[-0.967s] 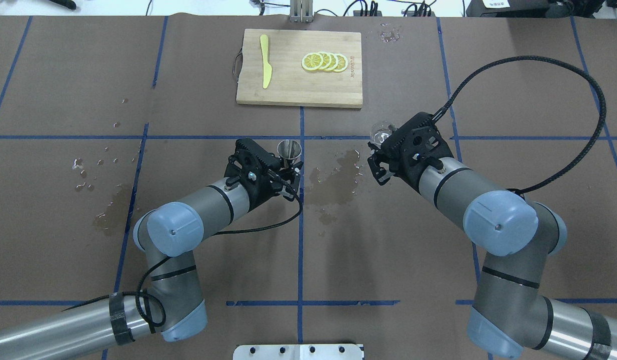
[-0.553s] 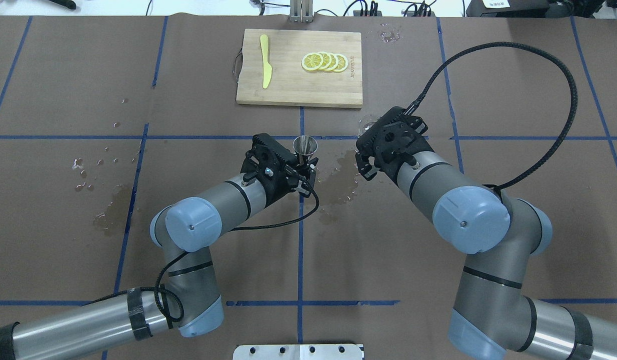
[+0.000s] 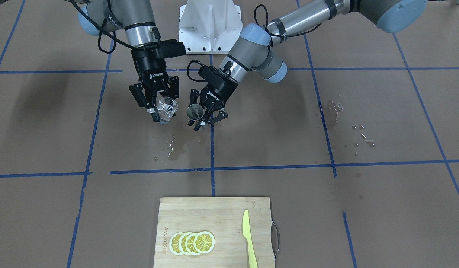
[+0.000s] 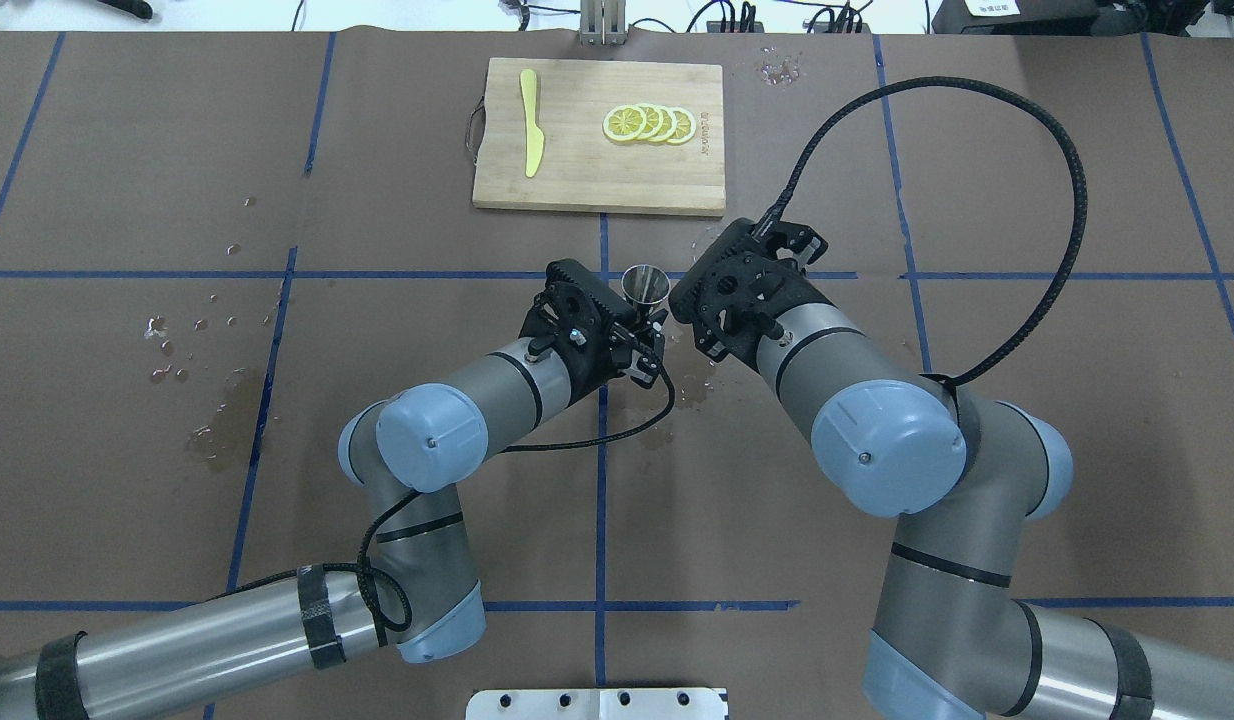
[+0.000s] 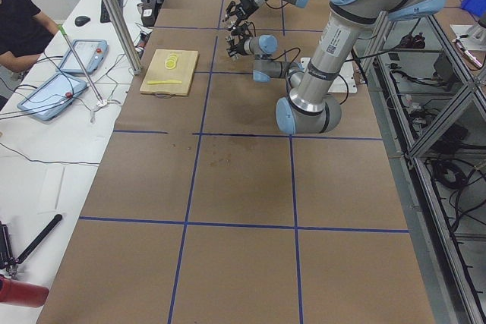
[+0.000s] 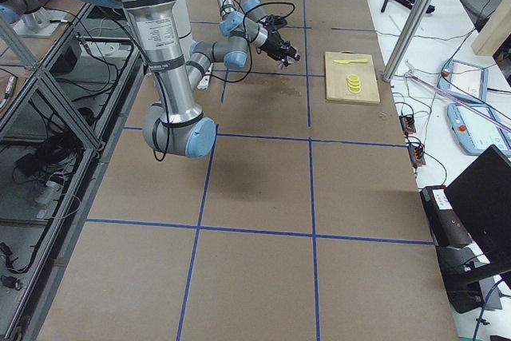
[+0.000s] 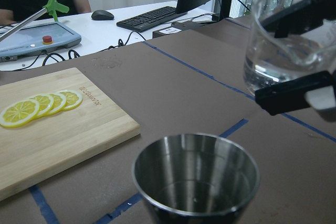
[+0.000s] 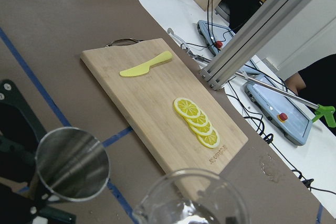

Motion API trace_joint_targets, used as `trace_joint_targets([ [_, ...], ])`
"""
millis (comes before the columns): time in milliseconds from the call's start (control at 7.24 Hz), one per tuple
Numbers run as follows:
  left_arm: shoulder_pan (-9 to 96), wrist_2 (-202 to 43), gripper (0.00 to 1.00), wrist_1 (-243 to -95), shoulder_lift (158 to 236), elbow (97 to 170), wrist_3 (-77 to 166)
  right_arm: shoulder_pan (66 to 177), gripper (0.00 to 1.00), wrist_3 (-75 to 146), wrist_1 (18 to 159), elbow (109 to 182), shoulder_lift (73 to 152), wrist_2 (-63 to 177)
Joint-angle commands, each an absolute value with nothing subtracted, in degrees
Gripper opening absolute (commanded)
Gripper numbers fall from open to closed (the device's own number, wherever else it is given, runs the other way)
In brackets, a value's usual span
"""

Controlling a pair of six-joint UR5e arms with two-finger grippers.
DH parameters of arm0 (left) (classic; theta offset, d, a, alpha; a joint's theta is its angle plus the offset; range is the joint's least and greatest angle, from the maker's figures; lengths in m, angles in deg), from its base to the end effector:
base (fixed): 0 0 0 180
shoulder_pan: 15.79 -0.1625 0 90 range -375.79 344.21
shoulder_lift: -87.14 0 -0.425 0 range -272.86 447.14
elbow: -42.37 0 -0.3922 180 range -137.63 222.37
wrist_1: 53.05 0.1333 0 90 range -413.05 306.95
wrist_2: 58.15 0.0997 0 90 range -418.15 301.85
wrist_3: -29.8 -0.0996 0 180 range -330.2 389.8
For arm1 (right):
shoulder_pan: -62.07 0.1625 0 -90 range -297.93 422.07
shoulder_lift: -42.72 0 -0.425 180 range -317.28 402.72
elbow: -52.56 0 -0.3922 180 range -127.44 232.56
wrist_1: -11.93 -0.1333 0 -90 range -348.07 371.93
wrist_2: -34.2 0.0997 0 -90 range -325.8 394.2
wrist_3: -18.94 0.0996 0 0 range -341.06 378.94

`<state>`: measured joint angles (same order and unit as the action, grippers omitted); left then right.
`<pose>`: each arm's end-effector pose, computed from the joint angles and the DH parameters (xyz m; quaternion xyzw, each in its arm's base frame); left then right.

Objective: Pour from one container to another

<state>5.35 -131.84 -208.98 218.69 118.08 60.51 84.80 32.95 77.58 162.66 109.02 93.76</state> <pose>0.6138 -0.4102 0.1961 0.5388 0.4862 0.1249 0.6765 -0.4554 -0.3900 0.2196 0.5519 -0.1871 -0.2268 0.7804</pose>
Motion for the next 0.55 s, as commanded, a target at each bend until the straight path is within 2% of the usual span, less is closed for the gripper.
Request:
trace_joint_targets([
  [0,5.2,-132.0,0.00,-209.0,219.2,117.6,57.4,85.1,0.00,29.8,78.6,162.8,107.9,93.3],
  [415,5.1,-132.0,0.00,-209.0,220.1,117.7,56.8,85.7,0.00,24.9,80.9,162.7,107.6,91.5],
])
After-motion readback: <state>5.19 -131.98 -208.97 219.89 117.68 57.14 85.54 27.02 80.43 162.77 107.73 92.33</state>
